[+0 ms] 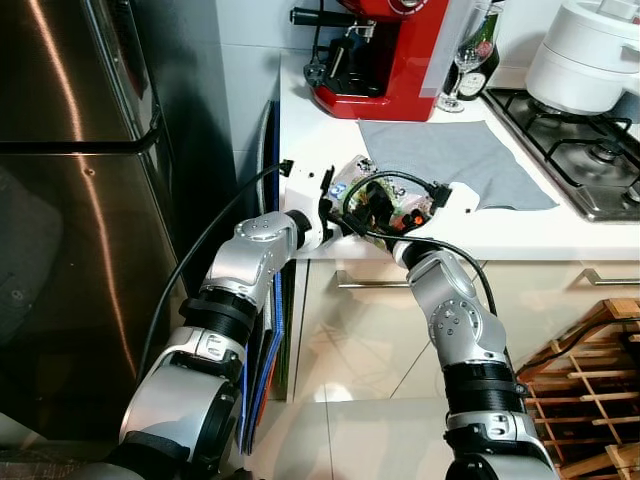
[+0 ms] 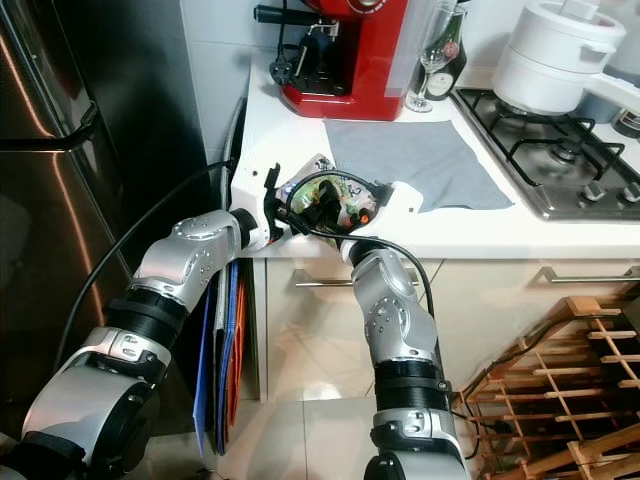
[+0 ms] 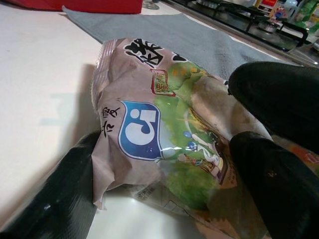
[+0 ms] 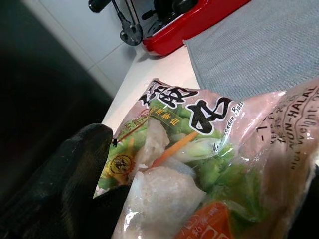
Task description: Restocking fridge
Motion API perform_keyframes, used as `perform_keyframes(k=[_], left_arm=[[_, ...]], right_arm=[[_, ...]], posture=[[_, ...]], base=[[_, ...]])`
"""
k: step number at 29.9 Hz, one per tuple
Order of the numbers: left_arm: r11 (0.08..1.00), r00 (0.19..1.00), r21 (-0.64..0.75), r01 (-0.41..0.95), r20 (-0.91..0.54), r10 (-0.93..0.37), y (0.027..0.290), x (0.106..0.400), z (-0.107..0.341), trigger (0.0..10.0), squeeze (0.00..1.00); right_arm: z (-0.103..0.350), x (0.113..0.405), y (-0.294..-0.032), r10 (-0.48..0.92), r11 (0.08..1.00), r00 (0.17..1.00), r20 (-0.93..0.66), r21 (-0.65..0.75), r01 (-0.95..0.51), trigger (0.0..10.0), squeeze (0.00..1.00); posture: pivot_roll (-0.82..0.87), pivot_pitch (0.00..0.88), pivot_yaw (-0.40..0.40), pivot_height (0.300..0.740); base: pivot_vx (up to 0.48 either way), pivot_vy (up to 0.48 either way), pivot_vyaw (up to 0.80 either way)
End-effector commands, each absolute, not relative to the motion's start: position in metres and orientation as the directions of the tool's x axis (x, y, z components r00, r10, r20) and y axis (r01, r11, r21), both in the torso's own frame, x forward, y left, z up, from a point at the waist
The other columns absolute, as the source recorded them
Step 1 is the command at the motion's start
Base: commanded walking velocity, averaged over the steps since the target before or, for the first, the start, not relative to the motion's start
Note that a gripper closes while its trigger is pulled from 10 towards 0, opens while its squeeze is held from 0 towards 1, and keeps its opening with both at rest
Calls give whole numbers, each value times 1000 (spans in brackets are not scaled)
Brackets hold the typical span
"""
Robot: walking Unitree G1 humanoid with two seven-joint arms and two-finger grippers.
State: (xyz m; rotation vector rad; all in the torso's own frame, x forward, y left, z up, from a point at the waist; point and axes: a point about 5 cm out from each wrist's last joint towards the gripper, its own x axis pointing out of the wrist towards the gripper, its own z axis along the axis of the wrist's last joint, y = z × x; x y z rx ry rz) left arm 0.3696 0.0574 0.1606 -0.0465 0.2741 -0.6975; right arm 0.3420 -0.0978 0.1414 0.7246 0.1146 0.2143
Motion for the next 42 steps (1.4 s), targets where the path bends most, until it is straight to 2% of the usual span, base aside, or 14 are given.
perform_keyframes(k=[1,11,15,16,17,18,19,30,31,34,35,36,39,42], left_arm=[[713,660,-171,680,-283,-696,41,360,147,10000,0],[678,669,-262,687,-139,-730,42,358,175,10000,0],[686,674,-252,682,-147,-724,46,357,174,10000,0],[696,679,-243,675,-164,-716,47,357,170,10000,0],[696,679,-243,675,-164,-716,47,357,170,10000,0],[698,679,-243,674,-167,-714,47,356,169,10000,0],[697,679,-244,674,-168,-715,47,355,169,10000,0],[706,686,-238,667,-172,-707,47,354,168,10000,0],[718,699,-226,658,-169,-694,48,355,168,0,0],[741,725,-224,633,-164,-669,51,356,166,0,0],[751,739,-237,617,-156,-656,53,358,167,0,0],[761,755,-257,596,-143,-640,55,360,168,0,0],[754,818,-423,503,-49,-573,64,369,182,0,0],[737,861,-511,442,11,-509,74,376,192,0,0]], right_arm=[[135,341,-71,324,665,942,-84,729,-164,0,933],[132,343,-72,336,615,936,-102,777,-136,0,933],[128,346,-75,305,739,942,-142,659,-140,0,894],[125,348,-78,277,832,945,-173,536,-145,3686,765],[125,348,-78,277,832,945,-173,536,-145,3686,765],[124,348,-79,267,847,948,-176,512,-144,10000,780],[124,349,-82,255,862,952,-171,486,-143,10000,1000],[117,350,-89,209,881,960,-188,462,-101,10000,1000],[115,349,-89,204,885,959,-195,456,-95,10000,1000],[114,349,-90,184,899,962,-202,431,-81,10000,1000],[115,350,-91,172,895,966,-194,441,-70,10000,149],[117,350,-93,162,884,970,-182,464,-61,10000,0],[124,353,-98,146,748,976,-159,664,-4,10000,0],[128,355,-103,140,694,980,-143,720,6,10000,0]], posture=[[-35,0,-64,740],[-33,0,-57,740],[-27,0,-56,740],[-24,0,-58,740],[-24,0,-58,740],[-24,0,-58,740],[-24,0,-58,740],[-23,0,-60,740],[-23,0,-60,740],[-26,0,-59,740],[-26,0,-59,740],[-26,0,-59,740],[-26,0,-59,740],[-27,0,-60,740]], base=[[0,0,0],[0,0,0],[0,0,0],[0,0,0],[0,0,0],[0,0,0],[0,0,0],[0,0,0],[0,0,0],[0,0,0],[0,0,0],[0,0,0],[0,0,0],[0,0,0]])
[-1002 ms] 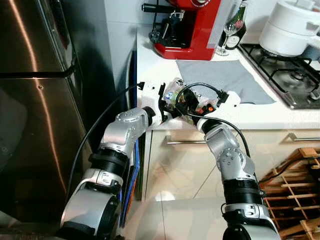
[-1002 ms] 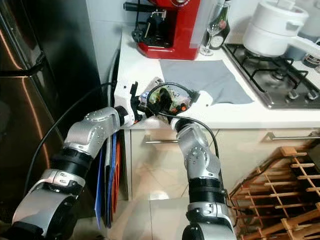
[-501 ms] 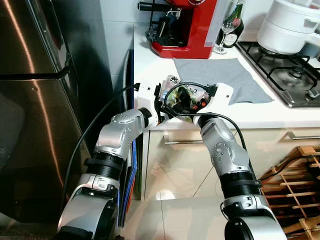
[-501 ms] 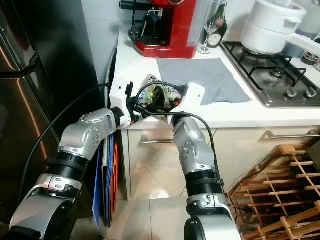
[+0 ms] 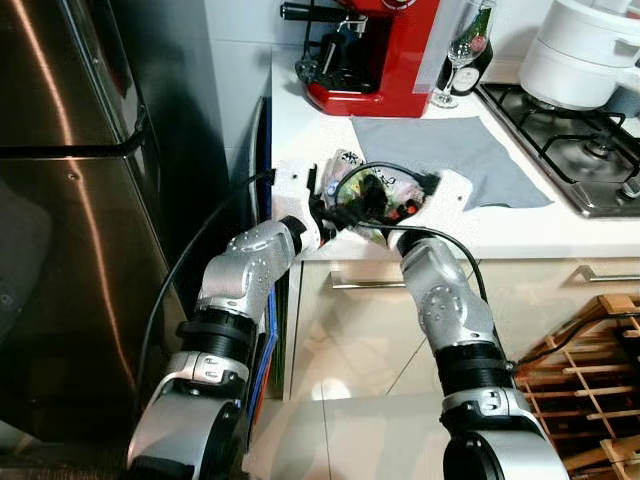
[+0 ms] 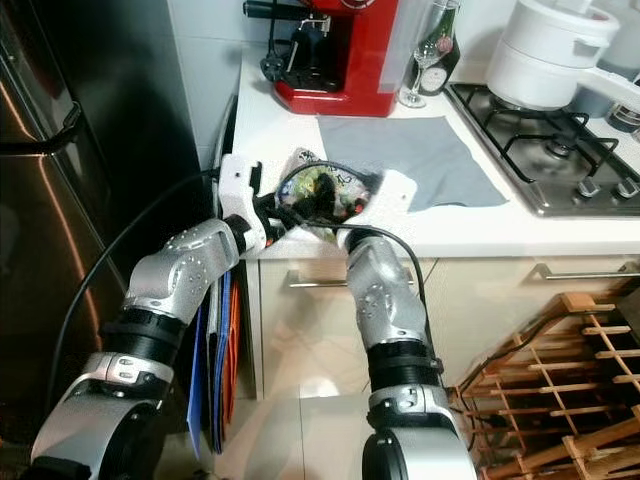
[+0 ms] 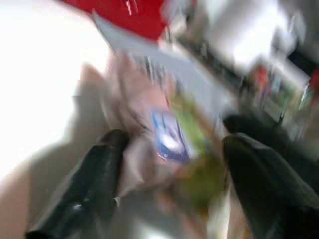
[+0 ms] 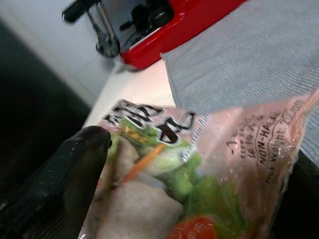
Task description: Restocking fridge
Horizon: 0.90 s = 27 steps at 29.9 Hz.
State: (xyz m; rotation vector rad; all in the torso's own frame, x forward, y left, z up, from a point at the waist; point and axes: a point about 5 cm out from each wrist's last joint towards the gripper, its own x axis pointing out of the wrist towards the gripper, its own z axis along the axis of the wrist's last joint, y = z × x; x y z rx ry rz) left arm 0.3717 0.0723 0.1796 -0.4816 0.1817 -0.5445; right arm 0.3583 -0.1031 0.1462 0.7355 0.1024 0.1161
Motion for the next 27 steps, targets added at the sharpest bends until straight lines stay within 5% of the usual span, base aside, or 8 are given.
perform_keyframes(k=[1,11,14,15,17,18,19,27], left_arm=[[734,870,-524,431,26,-493,76,378,195,0,0],[723,870,-535,438,50,-490,73,379,199,0,0],[731,867,-515,449,54,-495,72,379,199,0,0],[764,869,-448,464,61,-491,72,379,201,0,0],[851,882,-239,468,69,-466,73,379,205,0,0],[877,890,-153,456,85,-448,74,379,209,6941,0],[899,901,-82,431,95,-423,76,380,212,10000,0],[944,929,77,320,171,-329,87,384,223,10000,0]], right_arm=[[129,355,-103,139,695,980,-142,719,6,10000,0],[128,354,-101,148,691,978,-145,723,2,10000,0],[129,353,-101,146,702,980,-135,712,-7,9255,0],[129,353,-102,142,720,982,-124,693,-16,0,0],[130,352,-102,136,743,985,-109,669,-29,0,0],[132,353,-104,121,784,989,-91,620,-39,0,0],[135,353,-107,105,825,992,-67,563,-49,0,0],[171,357,-121,37,949,986,163,303,-86,0,0]], posture=[[-27,0,-60,740],[-32,0,-56,740],[-32,0,-56,740],[-32,0,-56,740],[-30,0,-56,740],[-30,0,-56,740],[-28,0,-57,740],[-30,0,-58,740]], base=[[0,0,0],[0,0,0],[0,0,0],[0,0,0],[0,0,0],[0,0,0],[0,0,0],[0,0,0]])
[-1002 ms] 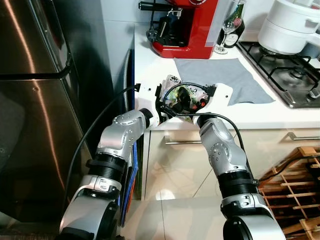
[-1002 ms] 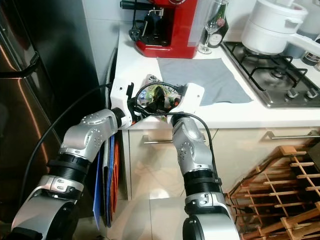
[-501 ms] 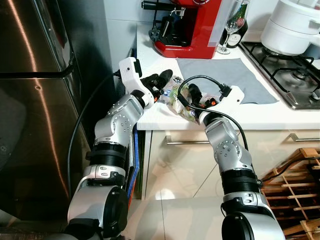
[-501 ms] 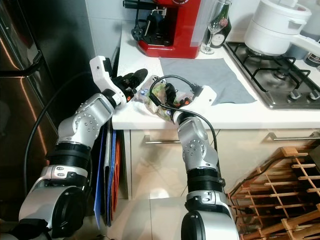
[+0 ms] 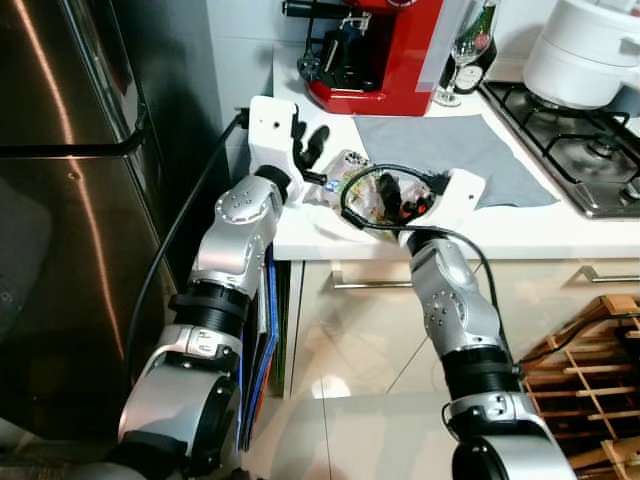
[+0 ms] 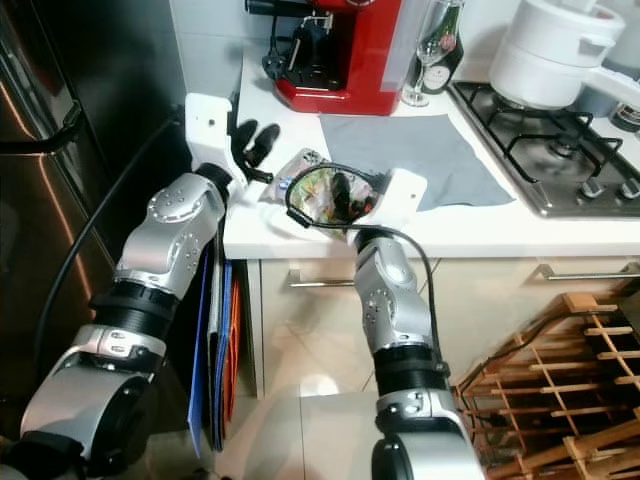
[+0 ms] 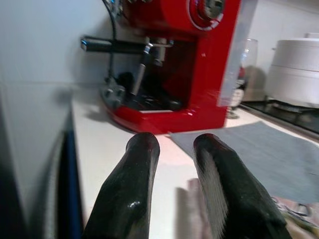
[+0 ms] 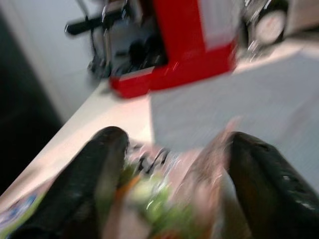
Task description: Restocking fridge
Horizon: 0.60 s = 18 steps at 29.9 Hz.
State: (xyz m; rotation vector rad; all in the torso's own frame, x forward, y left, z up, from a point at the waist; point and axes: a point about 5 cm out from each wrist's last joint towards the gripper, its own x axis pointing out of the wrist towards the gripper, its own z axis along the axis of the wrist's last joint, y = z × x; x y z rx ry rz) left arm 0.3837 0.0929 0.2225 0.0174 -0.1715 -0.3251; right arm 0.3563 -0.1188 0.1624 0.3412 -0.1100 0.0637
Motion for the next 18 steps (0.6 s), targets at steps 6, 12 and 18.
perform_keyframes(k=[6,12,18], left_arm=[[946,932,78,314,163,-323,86,385,220,10000,0],[951,937,66,303,161,-310,88,386,218,10000,0],[944,929,72,321,170,-329,84,385,219,10000,0]], right_arm=[[159,358,-114,74,910,994,79,402,-99,0,0],[146,355,-103,142,806,990,-3,581,-114,10000,1000],[162,354,-109,87,921,989,117,370,-125,10000,1000]], posture=[[-29,0,-61,740],[-28,0,-62,740],[-30,0,-62,740]], base=[[0,0,0],[0,0,0],[0,0,0]])
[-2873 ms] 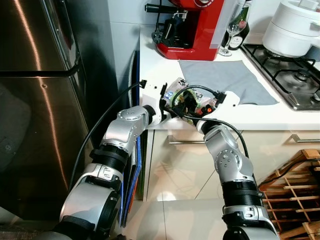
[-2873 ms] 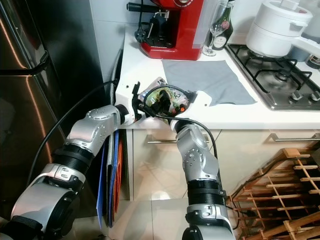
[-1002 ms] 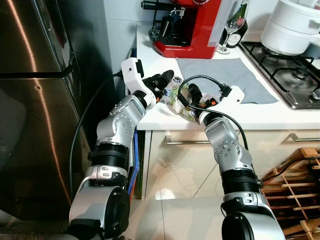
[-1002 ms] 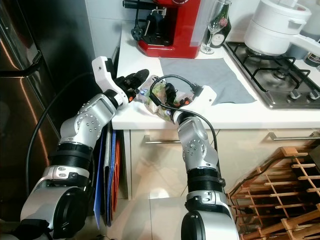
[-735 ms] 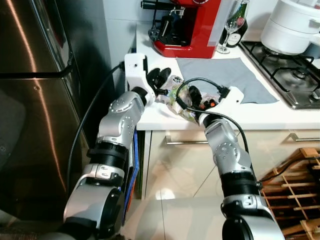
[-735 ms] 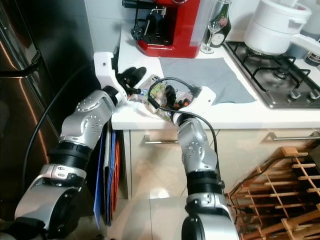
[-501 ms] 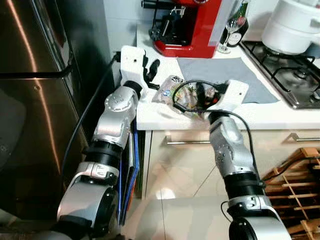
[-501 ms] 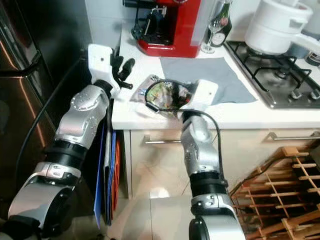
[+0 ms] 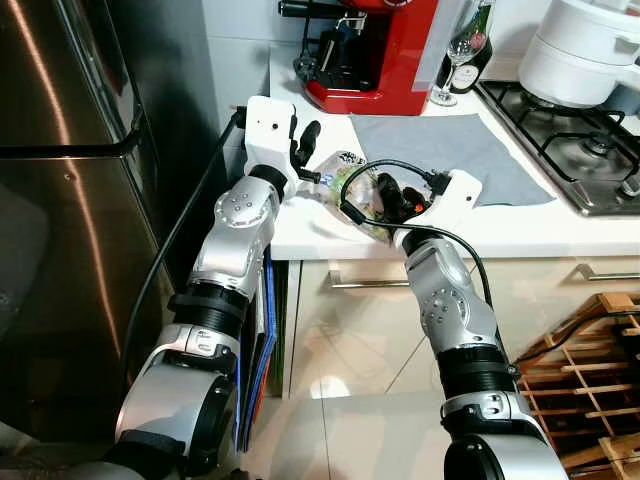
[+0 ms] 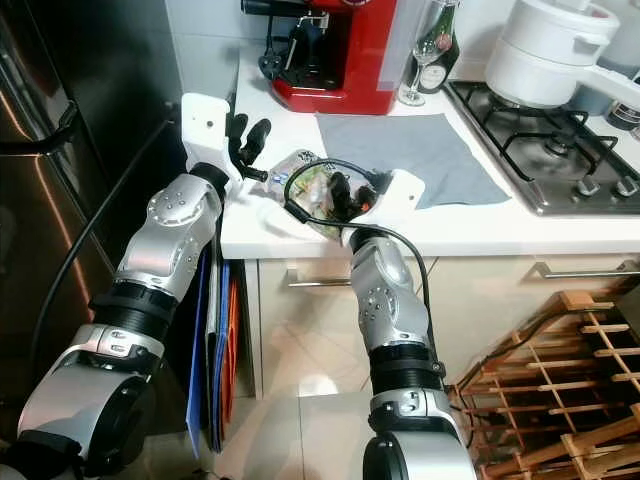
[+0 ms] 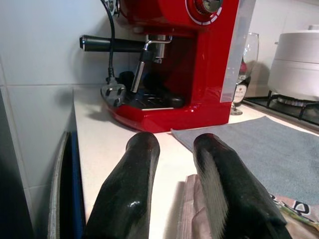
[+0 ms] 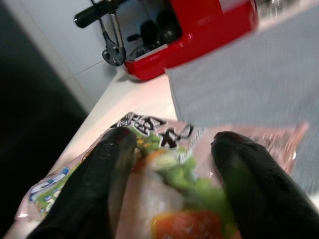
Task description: Restocking fridge
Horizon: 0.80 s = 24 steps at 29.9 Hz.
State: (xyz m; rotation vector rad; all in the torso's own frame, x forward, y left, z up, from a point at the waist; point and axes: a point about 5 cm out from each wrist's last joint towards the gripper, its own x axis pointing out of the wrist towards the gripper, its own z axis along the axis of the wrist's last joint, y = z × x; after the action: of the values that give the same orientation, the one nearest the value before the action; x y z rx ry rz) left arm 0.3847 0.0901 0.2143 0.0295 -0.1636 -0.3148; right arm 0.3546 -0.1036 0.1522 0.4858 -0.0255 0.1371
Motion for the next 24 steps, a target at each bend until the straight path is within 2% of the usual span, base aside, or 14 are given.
perform_keyframes(k=[1,8,11,13,24], left_arm=[[943,928,72,324,171,-332,84,384,218,10000,0],[938,924,72,339,164,-346,80,382,215,10000,0],[937,923,72,343,158,-350,80,383,214,10000,0],[936,923,72,344,155,-351,80,383,213,10000,0],[936,926,73,344,140,-351,81,383,211,10000,0]], right_arm=[[163,354,-111,80,929,989,126,350,-120,10000,1000],[162,355,-120,35,908,993,109,412,-77,10000,1000],[148,356,-120,36,826,999,7,563,-33,10000,1000],[142,356,-119,31,788,999,-28,616,-7,10000,1000],[137,357,-117,65,717,995,-79,697,8,10000,1000]], posture=[[-30,0,-62,740],[-30,0,-62,740],[-29,0,-62,740],[-28,0,-62,740],[-29,0,-60,740]], base=[[0,0,0],[0,0,0],[0,0,0],[0,0,0],[0,0,0]])
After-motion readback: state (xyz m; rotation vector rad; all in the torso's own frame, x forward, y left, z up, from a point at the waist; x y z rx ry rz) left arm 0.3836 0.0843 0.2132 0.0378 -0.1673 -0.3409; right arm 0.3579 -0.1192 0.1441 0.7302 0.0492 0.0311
